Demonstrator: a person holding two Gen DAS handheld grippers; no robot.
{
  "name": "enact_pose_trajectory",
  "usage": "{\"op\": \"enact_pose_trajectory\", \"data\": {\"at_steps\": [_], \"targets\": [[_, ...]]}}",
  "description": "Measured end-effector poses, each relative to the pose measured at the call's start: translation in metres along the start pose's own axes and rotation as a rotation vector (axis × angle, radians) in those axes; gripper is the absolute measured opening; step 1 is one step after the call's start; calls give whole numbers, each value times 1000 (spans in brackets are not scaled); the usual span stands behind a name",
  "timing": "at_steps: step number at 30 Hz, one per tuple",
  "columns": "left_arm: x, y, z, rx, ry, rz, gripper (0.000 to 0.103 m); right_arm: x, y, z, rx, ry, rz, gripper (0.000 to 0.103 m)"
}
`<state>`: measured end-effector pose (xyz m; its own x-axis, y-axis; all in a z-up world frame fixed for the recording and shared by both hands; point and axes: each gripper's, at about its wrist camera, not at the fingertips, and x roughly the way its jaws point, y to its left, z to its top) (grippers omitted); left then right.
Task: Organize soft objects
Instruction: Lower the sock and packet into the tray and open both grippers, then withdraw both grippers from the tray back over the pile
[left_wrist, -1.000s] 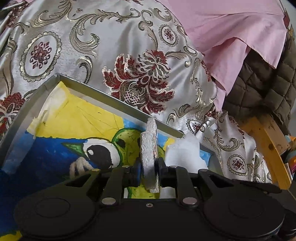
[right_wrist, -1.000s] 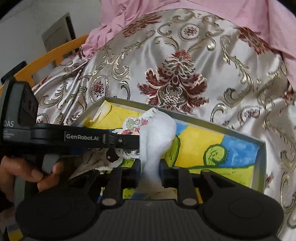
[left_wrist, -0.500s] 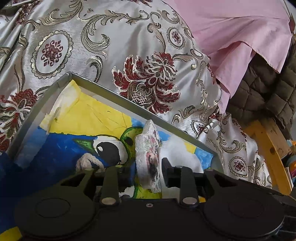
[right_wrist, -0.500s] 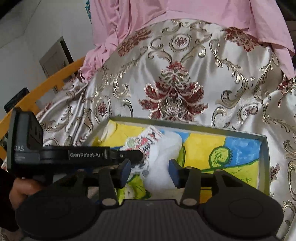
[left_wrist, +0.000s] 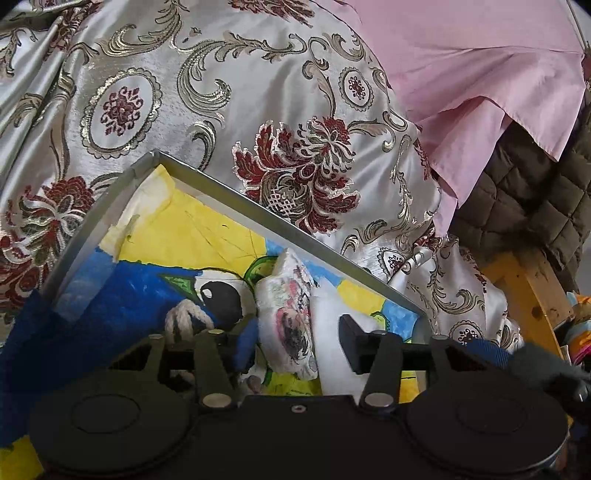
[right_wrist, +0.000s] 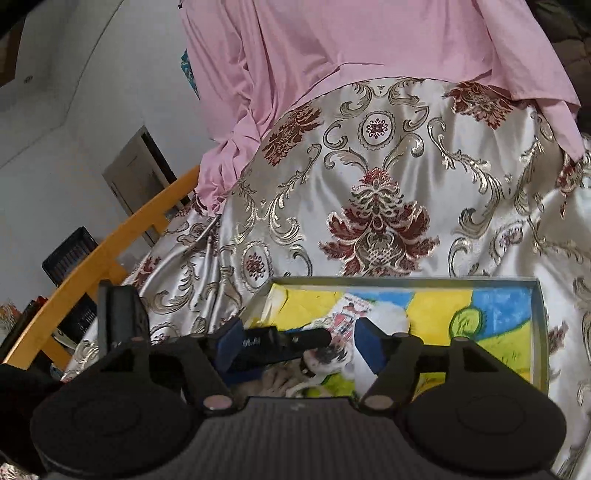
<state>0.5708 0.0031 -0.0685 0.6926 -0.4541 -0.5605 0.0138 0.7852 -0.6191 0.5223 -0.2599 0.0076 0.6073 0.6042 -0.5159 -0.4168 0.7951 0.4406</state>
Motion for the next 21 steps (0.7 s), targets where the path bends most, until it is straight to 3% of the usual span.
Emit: {"op": "enact_pose_trajectory", "data": {"at_steps": [4,11,17,21], "targets": [[-9,1,-2,6,-16,8,68,-10,2,-17,54,9,20,76],[-29,2,-11,38,-29,15,76,-36,10,-49,118,-55,5,81],[-56,-7,-24,122,-50,25,87,-59,27,-71,48,-116,-74,92],[-82,-13,-34,157,-100,39,100,-71,41,-78,-13,-129,-121,98]]}}
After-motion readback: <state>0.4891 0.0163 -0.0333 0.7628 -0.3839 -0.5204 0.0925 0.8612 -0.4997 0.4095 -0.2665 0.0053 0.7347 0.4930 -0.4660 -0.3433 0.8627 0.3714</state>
